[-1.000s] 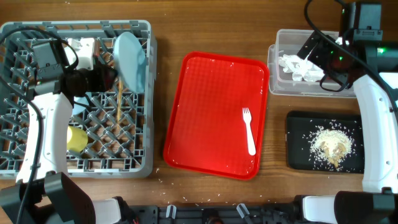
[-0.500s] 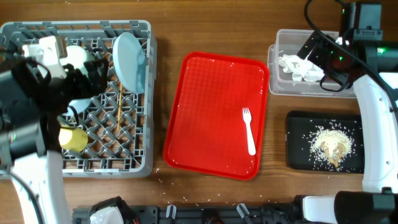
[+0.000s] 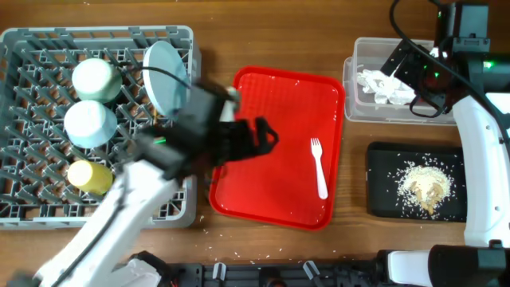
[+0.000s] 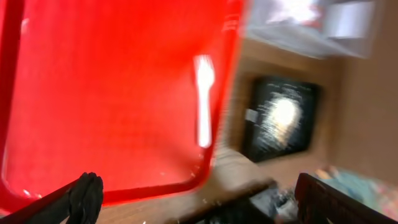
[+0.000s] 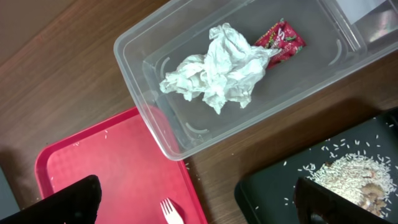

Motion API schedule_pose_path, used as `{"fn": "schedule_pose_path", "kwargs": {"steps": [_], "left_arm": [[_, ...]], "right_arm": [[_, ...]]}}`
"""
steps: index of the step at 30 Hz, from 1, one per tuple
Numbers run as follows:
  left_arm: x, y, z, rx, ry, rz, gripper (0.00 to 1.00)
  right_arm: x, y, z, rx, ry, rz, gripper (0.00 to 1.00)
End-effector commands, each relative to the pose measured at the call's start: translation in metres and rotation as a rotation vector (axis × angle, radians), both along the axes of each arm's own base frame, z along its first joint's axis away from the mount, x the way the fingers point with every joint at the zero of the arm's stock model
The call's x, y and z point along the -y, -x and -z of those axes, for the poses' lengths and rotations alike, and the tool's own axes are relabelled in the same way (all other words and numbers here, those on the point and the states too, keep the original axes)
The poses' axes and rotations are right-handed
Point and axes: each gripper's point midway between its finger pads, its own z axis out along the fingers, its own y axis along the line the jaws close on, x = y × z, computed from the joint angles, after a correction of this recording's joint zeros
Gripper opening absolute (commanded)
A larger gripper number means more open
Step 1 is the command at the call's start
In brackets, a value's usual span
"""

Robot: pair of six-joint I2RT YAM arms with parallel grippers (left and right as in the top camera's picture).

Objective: Sort waste into correct bins and load items into the dishwasher rack
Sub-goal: 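Move the left gripper back over the white fork on the tray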

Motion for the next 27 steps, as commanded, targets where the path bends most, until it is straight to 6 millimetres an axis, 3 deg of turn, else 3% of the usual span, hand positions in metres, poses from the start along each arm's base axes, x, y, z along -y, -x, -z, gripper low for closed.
{"fn": "schedule_pose_path", "kwargs": {"steps": [1,5,9,13,20,27], "left_arm": [[0.041,-0.012,0.058,-0.042,-0.119,-0.118,1.00],[0.081,-0.011,0.122,-0.030,-0.211,-0.051,0.99],[0.081,-0.016,0.156,0.050,-0.347,-0.057,0.91],[0.077,-0.027,0.147,0.271,-0.496,-0.029,0.89],[0.108,-0.018,0.125,0.505,-0.530,-0.001,0.88],[0.129,-0.018,0.152,0.488,-0.464,-0.036,0.89]], "right_arm": [[0.002,-0.001,0.000,0.002,0.005,0.012,1.00],[0.002,-0.001,0.000,0.002,0.005,0.012,1.00],[0.002,-0.001,0.000,0.002,0.005,0.012,1.00],[0.002,-0.001,0.000,0.002,0.005,0.012,1.00],[0.002,-0.001,0.000,0.002,0.005,0.012,1.00],[0.002,-0.001,0.000,0.002,0.005,0.012,1.00]]}}
